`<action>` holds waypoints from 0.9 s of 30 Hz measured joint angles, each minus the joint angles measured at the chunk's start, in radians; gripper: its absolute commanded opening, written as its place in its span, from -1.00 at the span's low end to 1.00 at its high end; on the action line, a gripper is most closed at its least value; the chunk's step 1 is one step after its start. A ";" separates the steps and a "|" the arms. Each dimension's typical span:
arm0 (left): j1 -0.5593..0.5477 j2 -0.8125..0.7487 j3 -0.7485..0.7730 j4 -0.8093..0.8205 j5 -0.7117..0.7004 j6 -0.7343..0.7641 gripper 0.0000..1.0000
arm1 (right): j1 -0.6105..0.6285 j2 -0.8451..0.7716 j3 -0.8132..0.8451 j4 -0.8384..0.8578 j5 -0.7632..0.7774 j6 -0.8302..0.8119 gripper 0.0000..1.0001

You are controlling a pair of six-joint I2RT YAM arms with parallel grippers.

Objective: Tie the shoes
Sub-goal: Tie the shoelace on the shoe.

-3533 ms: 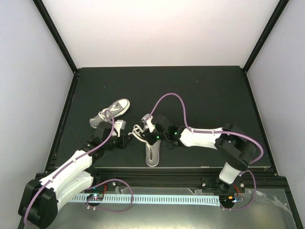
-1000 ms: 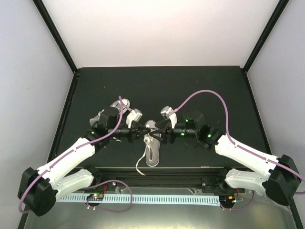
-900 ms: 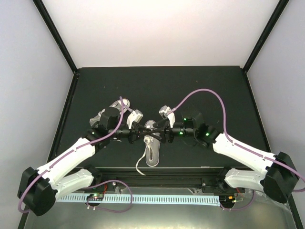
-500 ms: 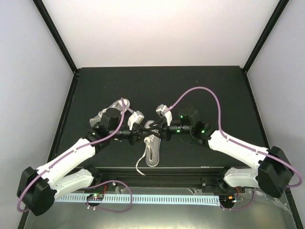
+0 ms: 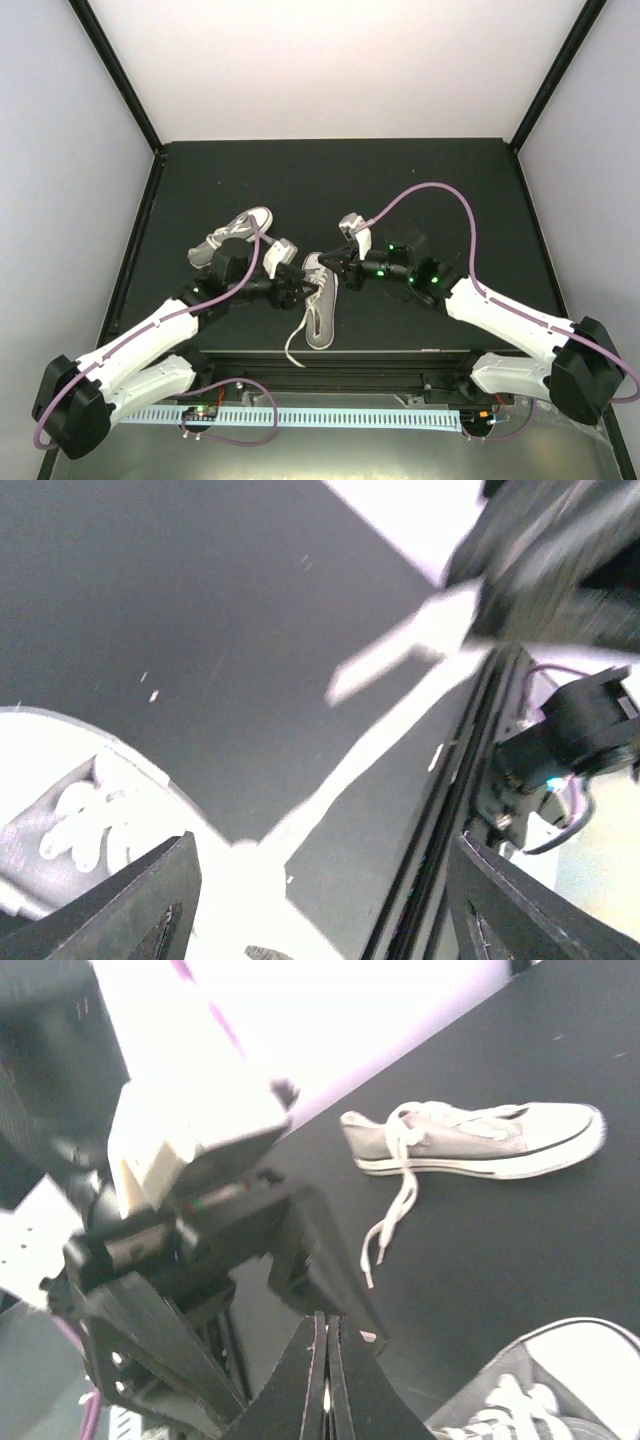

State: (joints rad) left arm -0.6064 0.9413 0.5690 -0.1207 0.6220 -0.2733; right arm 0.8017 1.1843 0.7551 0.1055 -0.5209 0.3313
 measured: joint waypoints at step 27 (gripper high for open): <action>-0.090 0.174 -0.237 0.152 -0.174 -0.127 -0.42 | -0.014 -0.047 -0.056 0.000 0.180 0.069 -0.97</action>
State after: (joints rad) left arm -0.6964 1.1149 0.3317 0.0311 0.4477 -0.4004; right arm 0.7876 1.1370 0.6994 0.1055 -0.3412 0.4007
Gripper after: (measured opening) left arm 0.348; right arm 0.031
